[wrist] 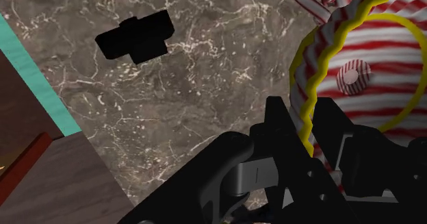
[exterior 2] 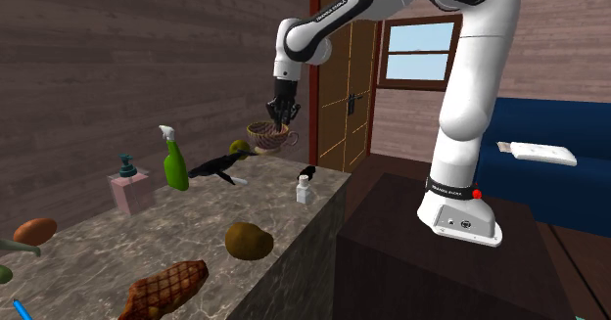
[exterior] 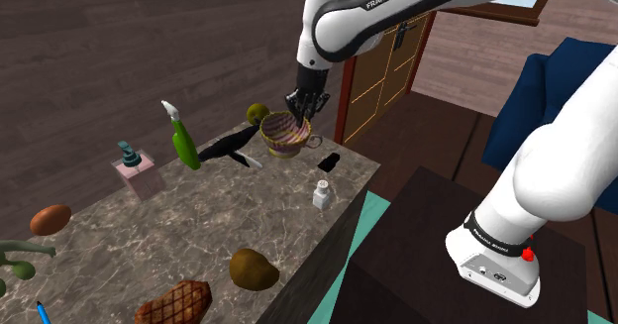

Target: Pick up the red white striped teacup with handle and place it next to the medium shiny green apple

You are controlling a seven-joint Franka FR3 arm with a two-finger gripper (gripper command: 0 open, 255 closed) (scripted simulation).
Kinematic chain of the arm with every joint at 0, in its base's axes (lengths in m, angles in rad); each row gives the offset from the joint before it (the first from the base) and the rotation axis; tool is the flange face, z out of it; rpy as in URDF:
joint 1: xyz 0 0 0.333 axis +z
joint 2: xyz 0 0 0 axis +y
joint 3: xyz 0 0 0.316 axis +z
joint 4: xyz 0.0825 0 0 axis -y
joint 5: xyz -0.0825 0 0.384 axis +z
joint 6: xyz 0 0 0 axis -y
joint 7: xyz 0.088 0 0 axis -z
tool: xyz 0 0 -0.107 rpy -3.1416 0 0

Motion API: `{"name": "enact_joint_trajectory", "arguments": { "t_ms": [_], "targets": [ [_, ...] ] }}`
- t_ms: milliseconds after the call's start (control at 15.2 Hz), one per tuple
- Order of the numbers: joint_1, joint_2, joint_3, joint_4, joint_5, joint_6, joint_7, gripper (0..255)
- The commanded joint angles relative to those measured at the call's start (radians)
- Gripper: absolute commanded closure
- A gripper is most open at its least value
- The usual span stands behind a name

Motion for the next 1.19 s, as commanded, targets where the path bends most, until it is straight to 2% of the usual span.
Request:
{"name": "enact_joint_trajectory", "arguments": {
  "t_ms": [0,594,1122],
  "targets": [
    [-0.021,0.036,-0.023,0.039,-0.006,-0.007,-0.041,255],
    [-0.108,0.242,-0.1,0.31,-0.028,-0.093,-0.186,255],
    [-0.179,0.475,-0.143,0.654,-0.036,-0.219,-0.288,255]
  ]
}}
